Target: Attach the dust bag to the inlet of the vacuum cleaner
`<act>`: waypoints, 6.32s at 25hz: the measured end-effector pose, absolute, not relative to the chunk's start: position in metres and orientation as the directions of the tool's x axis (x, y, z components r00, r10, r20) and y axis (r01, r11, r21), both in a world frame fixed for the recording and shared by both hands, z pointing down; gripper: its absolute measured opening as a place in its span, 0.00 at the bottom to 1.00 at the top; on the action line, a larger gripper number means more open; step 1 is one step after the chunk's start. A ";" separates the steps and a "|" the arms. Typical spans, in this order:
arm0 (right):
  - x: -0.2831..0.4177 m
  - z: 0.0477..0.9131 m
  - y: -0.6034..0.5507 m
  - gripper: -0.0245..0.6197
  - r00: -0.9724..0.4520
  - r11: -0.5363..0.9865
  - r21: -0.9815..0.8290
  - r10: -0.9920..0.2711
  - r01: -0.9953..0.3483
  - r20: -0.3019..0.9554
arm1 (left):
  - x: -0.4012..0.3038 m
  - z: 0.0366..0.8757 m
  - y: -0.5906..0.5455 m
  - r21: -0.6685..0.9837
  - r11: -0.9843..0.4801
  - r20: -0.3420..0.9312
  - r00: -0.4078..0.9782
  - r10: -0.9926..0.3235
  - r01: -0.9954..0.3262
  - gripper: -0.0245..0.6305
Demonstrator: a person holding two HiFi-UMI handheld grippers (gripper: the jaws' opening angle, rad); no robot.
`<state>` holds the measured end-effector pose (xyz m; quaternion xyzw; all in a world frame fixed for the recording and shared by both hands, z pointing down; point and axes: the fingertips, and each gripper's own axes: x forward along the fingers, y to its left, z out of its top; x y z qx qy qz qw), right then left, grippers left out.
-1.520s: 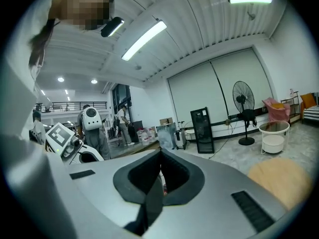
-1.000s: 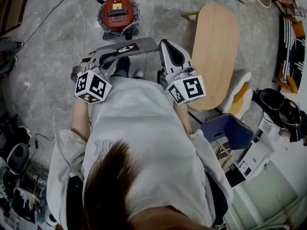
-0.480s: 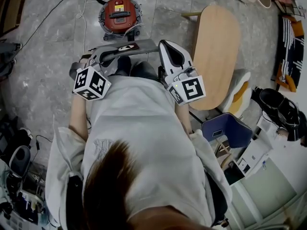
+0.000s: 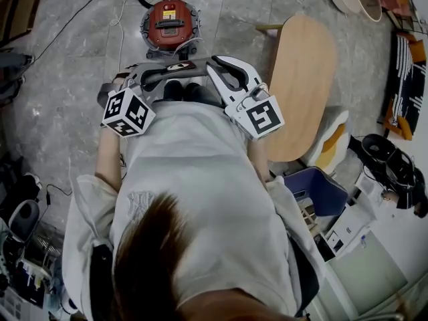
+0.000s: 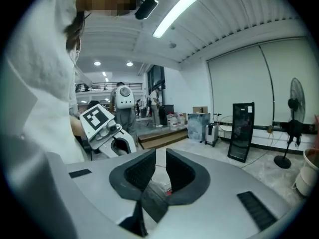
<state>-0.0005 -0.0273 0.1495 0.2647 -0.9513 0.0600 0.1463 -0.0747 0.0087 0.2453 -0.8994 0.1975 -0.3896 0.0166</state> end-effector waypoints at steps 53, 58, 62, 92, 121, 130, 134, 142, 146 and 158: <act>0.034 0.583 -0.014 0.11 -0.498 0.932 -0.307 0.177 -0.192 0.849 | -0.006 0.606 0.007 0.170 -0.907 0.840 0.538 -0.071 -0.385 0.10; 0.035 0.613 -0.016 0.11 -0.489 0.896 -0.389 0.246 -0.214 0.837 | -0.006 0.636 0.005 0.211 -0.895 0.838 0.544 -0.042 -0.393 0.10; 0.034 0.619 -0.023 0.12 -0.401 0.903 -0.429 0.384 -0.026 0.832 | -0.003 0.639 0.005 0.249 -0.885 0.813 0.581 -0.029 -0.393 0.10; 0.008 0.730 -0.024 0.08 -0.394 0.989 -0.099 0.047 -0.112 0.918 | -0.038 0.754 -0.011 0.147 -0.888 0.888 0.453 -0.076 -0.436 0.10; 0.008 0.737 -0.041 0.08 -0.419 0.970 -0.099 -0.004 -0.223 0.908 | -0.041 0.758 -0.038 0.090 -0.903 0.909 0.404 -0.098 -0.420 0.11; 0.008 0.742 -0.057 0.09 -0.388 0.993 -0.082 0.041 -0.091 0.921 | -0.040 0.763 -0.036 0.146 -0.801 0.902 0.411 -0.133 -0.580 0.12; 0.006 0.740 -0.065 0.10 -0.379 0.995 -0.085 0.058 -0.054 0.924 | -0.039 0.762 -0.035 0.174 -0.763 0.897 0.420 -0.140 -0.623 0.13; 0.011 0.745 -0.060 0.09 -0.421 0.970 -0.109 0.008 -0.217 0.907 | -0.038 0.765 -0.044 0.140 -0.826 0.907 0.405 -0.114 -0.546 0.13; 0.012 0.740 -0.060 0.09 -0.433 0.937 -0.118 -0.038 -0.329 0.901 | -0.039 0.756 -0.052 0.116 -0.865 0.914 0.392 -0.099 -0.488 0.14; 0.003 0.744 -0.072 0.11 -0.385 0.990 -0.062 0.008 -0.128 0.923 | -0.040 0.764 -0.039 0.236 -0.643 0.884 0.436 -0.170 -0.728 0.15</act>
